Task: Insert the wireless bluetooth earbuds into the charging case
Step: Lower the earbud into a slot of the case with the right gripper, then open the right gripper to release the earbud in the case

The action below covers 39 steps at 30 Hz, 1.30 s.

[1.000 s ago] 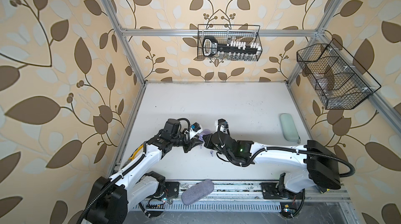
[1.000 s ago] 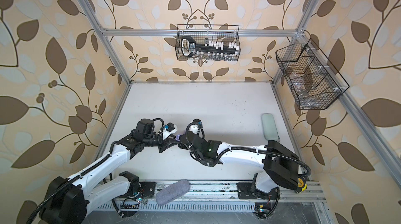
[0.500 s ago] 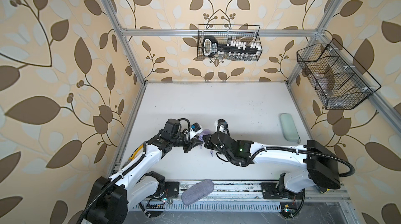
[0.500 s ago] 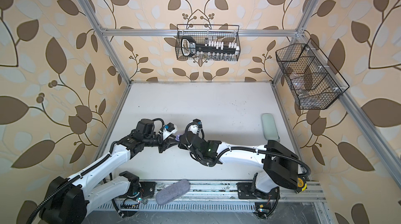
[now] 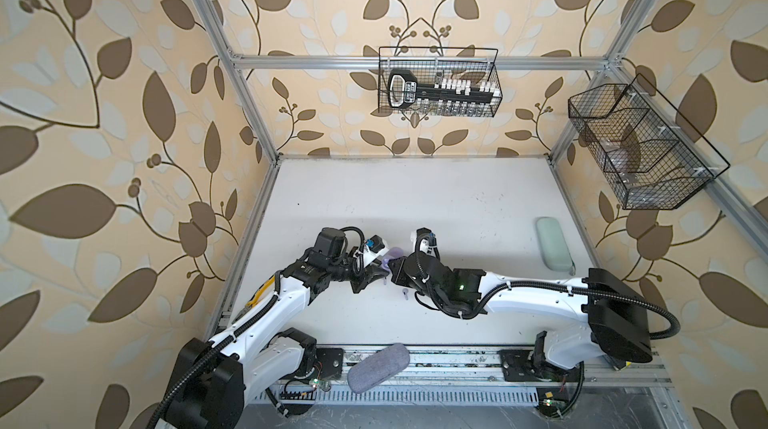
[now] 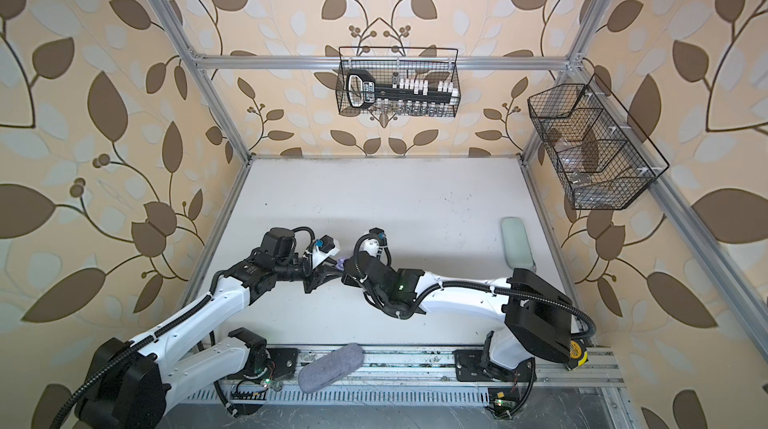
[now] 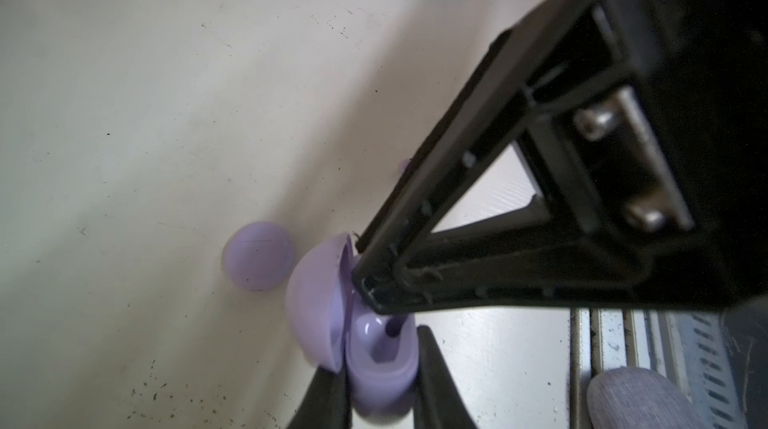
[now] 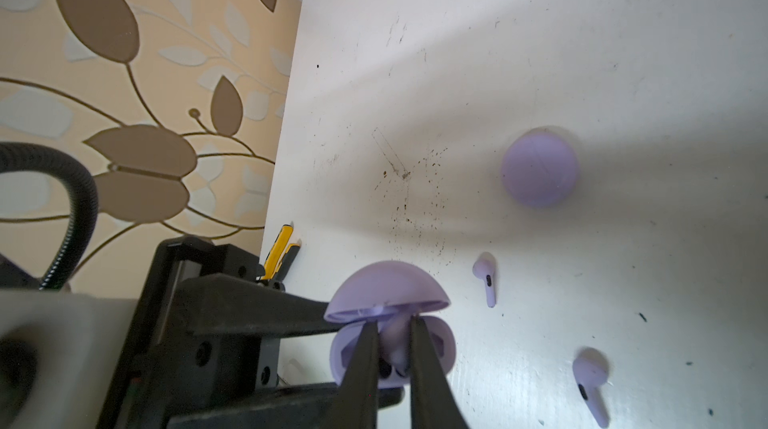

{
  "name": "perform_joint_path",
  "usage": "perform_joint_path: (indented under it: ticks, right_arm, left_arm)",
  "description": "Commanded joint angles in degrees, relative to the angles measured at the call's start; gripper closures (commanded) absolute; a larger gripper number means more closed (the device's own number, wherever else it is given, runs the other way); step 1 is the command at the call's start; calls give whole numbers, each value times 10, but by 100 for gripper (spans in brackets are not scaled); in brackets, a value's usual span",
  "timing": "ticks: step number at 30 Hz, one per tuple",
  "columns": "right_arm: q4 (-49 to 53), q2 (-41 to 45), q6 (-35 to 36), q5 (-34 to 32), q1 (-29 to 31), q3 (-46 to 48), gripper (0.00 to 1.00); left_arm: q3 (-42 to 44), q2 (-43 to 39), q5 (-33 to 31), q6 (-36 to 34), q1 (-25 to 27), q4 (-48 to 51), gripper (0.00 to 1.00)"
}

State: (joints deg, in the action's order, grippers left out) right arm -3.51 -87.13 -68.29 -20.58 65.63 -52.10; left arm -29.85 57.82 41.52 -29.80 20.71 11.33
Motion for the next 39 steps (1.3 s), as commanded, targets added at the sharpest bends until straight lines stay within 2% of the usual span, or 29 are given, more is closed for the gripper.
perform_joint_path:
  ticks: [1, 21, 39]
  right_arm:
    - [27, 5, 3, 5, 4, -13, 87]
    - [39, 21, 9, 3, 2, -11, 79]
    - [50, 22, 15, 4, -7, -19, 79]
  left_arm:
    - [-2, -6, 18, -1, 5, -24, 95]
    - [-3, -6, 19, -3, 5, -22, 95]
    - [-3, -6, 19, -3, 5, -21, 95]
